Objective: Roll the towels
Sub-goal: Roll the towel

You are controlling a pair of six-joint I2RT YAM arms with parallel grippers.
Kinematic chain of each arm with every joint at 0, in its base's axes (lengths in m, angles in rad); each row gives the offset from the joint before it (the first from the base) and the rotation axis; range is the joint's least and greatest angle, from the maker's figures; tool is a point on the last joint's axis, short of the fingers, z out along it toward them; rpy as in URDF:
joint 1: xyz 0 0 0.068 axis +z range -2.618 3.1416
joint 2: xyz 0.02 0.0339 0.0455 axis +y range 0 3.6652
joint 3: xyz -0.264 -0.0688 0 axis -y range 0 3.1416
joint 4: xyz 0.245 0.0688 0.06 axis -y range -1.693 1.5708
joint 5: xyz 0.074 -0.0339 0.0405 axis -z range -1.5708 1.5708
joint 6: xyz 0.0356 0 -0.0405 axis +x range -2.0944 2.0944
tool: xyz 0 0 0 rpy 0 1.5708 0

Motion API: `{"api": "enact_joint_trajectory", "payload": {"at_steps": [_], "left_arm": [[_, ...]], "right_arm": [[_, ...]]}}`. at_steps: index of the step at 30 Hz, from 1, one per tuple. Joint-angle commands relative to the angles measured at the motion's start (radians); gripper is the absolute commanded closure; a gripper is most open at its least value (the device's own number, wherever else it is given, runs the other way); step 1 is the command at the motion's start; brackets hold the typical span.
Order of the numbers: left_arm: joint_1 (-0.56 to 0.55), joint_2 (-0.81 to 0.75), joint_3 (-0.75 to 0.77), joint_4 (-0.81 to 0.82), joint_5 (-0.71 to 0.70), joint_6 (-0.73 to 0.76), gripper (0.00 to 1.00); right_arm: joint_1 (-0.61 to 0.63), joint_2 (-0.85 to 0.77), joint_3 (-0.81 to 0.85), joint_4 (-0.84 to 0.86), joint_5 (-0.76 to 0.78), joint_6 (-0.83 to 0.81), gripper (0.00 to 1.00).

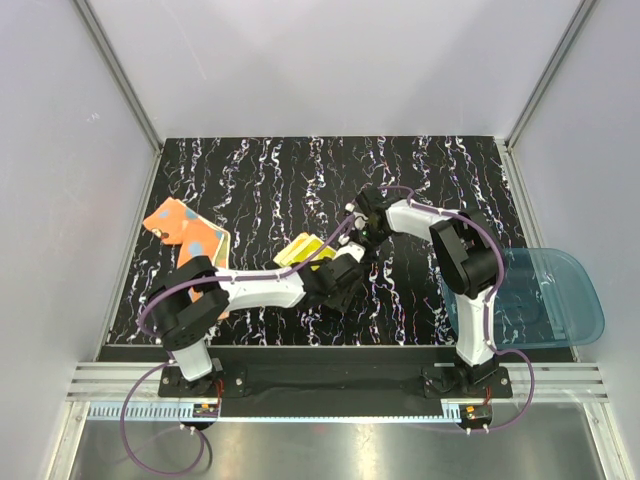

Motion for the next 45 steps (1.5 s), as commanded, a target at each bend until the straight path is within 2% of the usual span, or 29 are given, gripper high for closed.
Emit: {"api": "enact_joint_trajectory", "payload": {"at_steps": [1, 4, 7, 14, 15, 18, 20, 25, 33, 45], "left_arm": [[-0.005, 0.010, -0.072, -0.063, -0.030, -0.010, 0.44], [-0.005, 0.011, -0.098, -0.046, -0.025, 0.007, 0.48], [-0.006, 0.027, -0.130, -0.016, -0.021, 0.018, 0.61], [-0.008, 0.063, -0.144, -0.020, -0.041, 0.015, 0.65], [-0.006, 0.066, -0.142, -0.020, -0.041, 0.016, 0.73], [-0.008, 0.070, -0.139, -0.020, -0.033, 0.022, 0.87], [-0.008, 0.059, -0.144, -0.011, -0.013, 0.027, 0.90], [-0.006, 0.025, -0.170, 0.030, 0.059, 0.041, 0.92], [-0.005, -0.010, -0.194, 0.044, 0.096, 0.030, 0.97], [-0.002, -0.085, -0.188, 0.026, 0.133, 0.025, 1.00]], "right_arm": [[0.003, 0.028, 0.046, -0.010, 0.076, -0.041, 0.82], [0.003, 0.036, 0.058, -0.025, 0.077, -0.056, 0.82], [0.000, 0.040, 0.067, -0.039, 0.080, -0.067, 0.81], [-0.027, 0.046, 0.075, -0.058, 0.083, -0.089, 0.79], [-0.032, 0.048, 0.073, -0.058, 0.079, -0.092, 0.78], [-0.057, 0.051, 0.067, -0.053, 0.067, -0.096, 0.77], [-0.072, 0.059, 0.064, -0.047, 0.062, -0.098, 0.77], [-0.077, 0.068, 0.059, -0.038, 0.063, -0.090, 0.77], [-0.119, 0.063, 0.076, -0.044, 0.074, -0.082, 0.77], [-0.121, 0.069, 0.079, -0.050, 0.117, -0.079, 0.78]]}}
